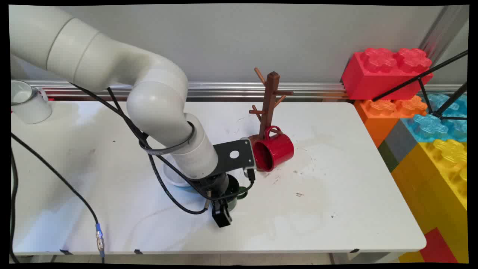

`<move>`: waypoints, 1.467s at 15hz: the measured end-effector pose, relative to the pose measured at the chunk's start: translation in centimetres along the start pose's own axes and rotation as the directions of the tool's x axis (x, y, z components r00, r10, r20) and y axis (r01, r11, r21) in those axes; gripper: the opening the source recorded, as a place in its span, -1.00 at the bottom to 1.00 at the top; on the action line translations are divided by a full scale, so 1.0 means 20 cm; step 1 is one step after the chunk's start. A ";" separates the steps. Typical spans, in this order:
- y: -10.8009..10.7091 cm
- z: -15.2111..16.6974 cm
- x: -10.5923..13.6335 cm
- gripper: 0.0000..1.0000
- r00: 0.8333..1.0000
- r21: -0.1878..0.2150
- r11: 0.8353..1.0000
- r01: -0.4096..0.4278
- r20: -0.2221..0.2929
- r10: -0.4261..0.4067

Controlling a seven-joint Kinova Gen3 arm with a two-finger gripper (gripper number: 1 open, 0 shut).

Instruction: Pick up the red mug from the rack

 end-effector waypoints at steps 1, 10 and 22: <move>-0.01 -0.01 0.00 1.00 1.000 -0.001 1.000 0.009 -0.010 -0.009; -0.09 -0.17 0.01 1.00 0.983 -0.010 0.995 0.100 -0.154 -0.100; -0.18 -0.25 -0.05 1.00 0.896 -0.046 0.965 0.260 -0.360 -0.258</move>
